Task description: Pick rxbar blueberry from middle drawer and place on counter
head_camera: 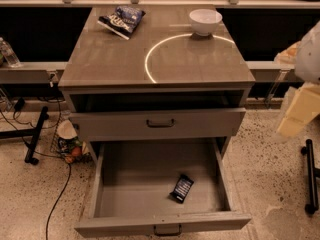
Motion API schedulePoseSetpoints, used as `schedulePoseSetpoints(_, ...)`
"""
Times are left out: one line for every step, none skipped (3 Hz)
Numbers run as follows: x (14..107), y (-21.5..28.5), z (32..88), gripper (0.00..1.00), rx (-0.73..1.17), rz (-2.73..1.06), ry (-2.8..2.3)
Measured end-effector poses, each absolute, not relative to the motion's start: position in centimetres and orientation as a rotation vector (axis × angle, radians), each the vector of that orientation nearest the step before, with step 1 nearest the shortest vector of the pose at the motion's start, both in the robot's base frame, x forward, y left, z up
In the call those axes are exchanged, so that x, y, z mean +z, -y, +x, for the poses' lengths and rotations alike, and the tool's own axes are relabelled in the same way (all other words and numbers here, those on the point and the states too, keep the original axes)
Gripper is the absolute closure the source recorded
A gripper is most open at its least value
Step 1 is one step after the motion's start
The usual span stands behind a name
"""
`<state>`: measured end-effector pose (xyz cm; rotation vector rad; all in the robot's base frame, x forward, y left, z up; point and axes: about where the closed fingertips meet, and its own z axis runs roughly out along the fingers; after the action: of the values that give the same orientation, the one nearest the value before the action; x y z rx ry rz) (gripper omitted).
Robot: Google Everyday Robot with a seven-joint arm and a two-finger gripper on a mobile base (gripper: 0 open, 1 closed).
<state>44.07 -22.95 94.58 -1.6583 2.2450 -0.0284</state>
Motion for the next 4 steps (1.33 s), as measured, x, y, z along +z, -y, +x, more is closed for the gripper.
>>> schedulePoseSetpoints(88.7, 24.1, 44.4, 0.0, 0.097, -1.575, -2.273)
schedulePoseSetpoints(79.6, 22.9, 45.4, 0.0, 0.28, -1.454, -2.257)
schedulePoseSetpoints(74.1, 20.2, 46.3, 0.0, 0.405, -1.376, -2.223)
schedulePoseSetpoints(74.1, 20.2, 46.3, 0.0, 0.405, -1.376, -2.223)
